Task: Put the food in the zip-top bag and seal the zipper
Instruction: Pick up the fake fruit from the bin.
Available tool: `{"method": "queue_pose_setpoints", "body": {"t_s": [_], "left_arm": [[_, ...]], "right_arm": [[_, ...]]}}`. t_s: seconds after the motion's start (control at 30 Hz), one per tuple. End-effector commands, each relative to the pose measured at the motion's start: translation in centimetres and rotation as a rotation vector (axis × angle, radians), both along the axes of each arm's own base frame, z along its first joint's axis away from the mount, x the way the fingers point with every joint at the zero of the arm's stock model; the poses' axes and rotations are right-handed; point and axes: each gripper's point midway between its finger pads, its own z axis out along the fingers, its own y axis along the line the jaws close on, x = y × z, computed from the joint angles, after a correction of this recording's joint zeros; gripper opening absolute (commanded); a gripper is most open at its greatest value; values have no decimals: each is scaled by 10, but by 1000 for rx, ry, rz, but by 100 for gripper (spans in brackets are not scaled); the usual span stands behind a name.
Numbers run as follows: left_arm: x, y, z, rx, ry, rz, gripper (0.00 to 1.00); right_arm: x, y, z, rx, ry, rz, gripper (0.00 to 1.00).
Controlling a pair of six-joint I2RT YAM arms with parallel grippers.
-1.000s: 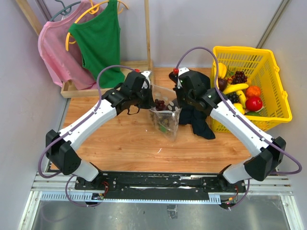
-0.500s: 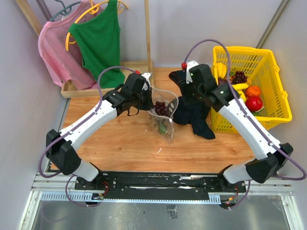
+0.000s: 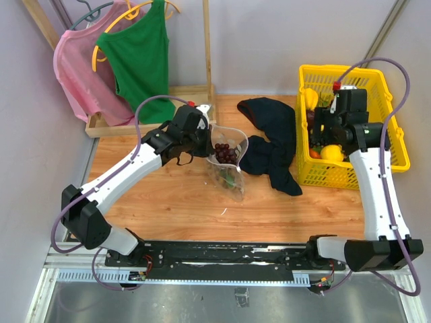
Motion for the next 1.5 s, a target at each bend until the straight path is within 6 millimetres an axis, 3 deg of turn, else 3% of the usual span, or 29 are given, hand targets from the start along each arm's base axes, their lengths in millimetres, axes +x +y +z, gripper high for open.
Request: {"method": "queue_pose_setpoints", "body": {"t_s": [0.0, 0.3, 0.6, 0.97, 1.1, 1.47], "left_arm": [[2, 3, 14, -31, -50, -6, 0], [2, 6, 14, -40, -51, -3, 0], [4, 8, 13, -39, -48, 3, 0], [5, 12, 13, -38, -49, 13, 0], [5, 12, 12, -41, -48, 15, 0], [6, 14, 13, -44, -52, 23, 0]], "right_arm": [[-3, -33, -33, 57, 65, -141, 79], [8, -85, -82, 144, 124, -349, 97], [30, -85, -138, 255, 245, -348, 98], [35, -86, -198, 277, 362, -357, 98], [38, -89, -204, 266, 361, -355, 98], [35, -84, -171, 258, 276, -339, 65]]}}
